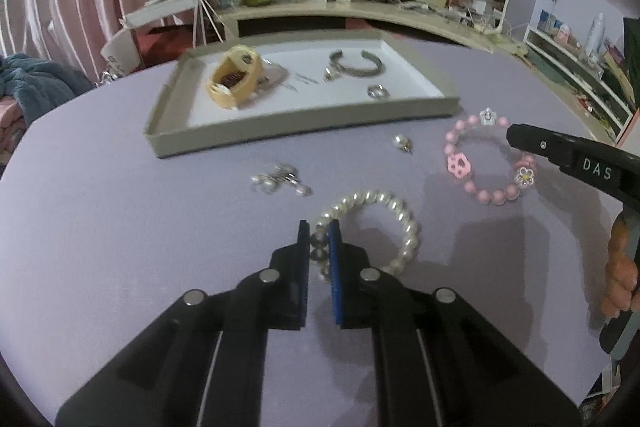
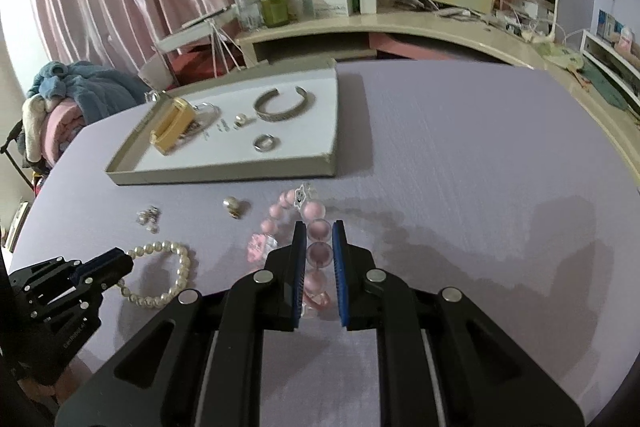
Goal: Organize jewelry
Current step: 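Lift the pink bracelet with the right tool while the left tool lifts the pearl bracelet, then lower both bracelets into the gray tray and open both tools, then grasp the pearl stud with the right tool while the left tool grasps the pearl drop earrings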
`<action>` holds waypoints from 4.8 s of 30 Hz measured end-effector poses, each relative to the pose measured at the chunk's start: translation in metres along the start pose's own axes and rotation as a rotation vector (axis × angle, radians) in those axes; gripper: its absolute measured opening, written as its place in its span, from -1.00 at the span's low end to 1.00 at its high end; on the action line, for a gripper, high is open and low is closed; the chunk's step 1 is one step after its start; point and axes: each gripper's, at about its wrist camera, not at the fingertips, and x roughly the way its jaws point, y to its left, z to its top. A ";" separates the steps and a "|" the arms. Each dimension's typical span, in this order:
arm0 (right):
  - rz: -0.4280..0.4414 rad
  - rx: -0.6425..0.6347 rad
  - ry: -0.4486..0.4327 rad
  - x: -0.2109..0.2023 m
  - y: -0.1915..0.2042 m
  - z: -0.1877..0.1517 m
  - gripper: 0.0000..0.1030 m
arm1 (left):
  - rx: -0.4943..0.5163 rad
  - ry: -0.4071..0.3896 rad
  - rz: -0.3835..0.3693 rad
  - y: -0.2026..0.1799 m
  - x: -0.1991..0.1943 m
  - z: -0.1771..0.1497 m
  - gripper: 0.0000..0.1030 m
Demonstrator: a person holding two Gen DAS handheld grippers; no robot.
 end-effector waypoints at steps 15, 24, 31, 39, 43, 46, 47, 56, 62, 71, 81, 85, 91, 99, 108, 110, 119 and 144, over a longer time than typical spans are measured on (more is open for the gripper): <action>0.016 -0.044 -0.070 -0.033 0.033 0.008 -0.73 | -0.059 -0.151 0.038 0.043 -0.079 0.024 -0.82; 0.014 -0.057 -0.085 -0.039 0.040 0.011 -0.73 | -0.079 -0.178 0.046 0.056 -0.093 0.031 -0.82; 0.012 -0.055 -0.078 -0.039 0.041 0.010 -0.73 | -0.086 -0.177 0.050 0.060 -0.093 0.032 -0.82; 0.016 -0.059 -0.077 -0.036 0.042 0.011 -0.73 | -0.086 -0.179 0.050 0.061 -0.092 0.033 -0.82; 0.016 -0.070 -0.078 -0.035 0.045 0.015 -0.73 | -0.088 -0.178 0.049 0.061 -0.092 0.038 -0.82; 0.017 -0.076 -0.094 -0.034 0.050 0.027 -0.73 | -0.084 -0.187 0.053 0.061 -0.093 0.049 -0.82; 0.018 -0.078 -0.101 -0.033 0.051 0.032 -0.73 | -0.082 -0.193 0.055 0.061 -0.093 0.054 -0.82; 0.074 -0.054 -0.085 0.015 0.070 0.088 -0.73 | -0.105 -0.225 0.059 0.074 -0.080 0.101 -0.82; 0.109 -0.015 -0.041 0.068 0.072 0.109 -0.73 | -0.086 -0.226 0.071 0.078 -0.061 0.129 -0.82; 0.057 0.009 -0.044 0.080 0.045 0.102 -0.13 | -0.071 -0.216 0.047 0.072 -0.033 0.150 -0.82; 0.046 -0.010 -0.072 0.069 0.030 0.098 -0.12 | -0.058 -0.192 0.017 0.053 -0.005 0.162 -0.82; 0.040 -0.029 -0.080 0.069 0.029 0.097 -0.11 | -0.063 -0.177 0.004 0.047 0.010 0.165 -0.82; 0.030 -0.039 -0.070 0.070 0.023 0.087 -0.11 | -0.056 -0.150 -0.023 0.033 0.032 0.167 -0.81; 0.012 -0.044 -0.058 0.067 0.017 0.076 -0.10 | -0.035 -0.155 0.025 0.026 0.036 0.157 -0.25; 0.016 -0.056 -0.066 0.046 0.021 0.062 -0.10 | -0.108 -0.184 0.085 0.062 0.000 0.136 0.09; 0.020 -0.059 -0.069 0.040 0.024 0.057 -0.10 | -0.131 -0.195 0.103 0.073 -0.012 0.126 0.23; 0.044 -0.068 -0.045 0.030 0.042 0.033 -0.10 | -0.170 -0.233 0.197 0.107 -0.048 0.072 0.74; 0.029 -0.125 0.092 0.061 0.075 -0.008 -0.10 | -0.219 -0.171 0.224 0.143 -0.047 0.019 0.81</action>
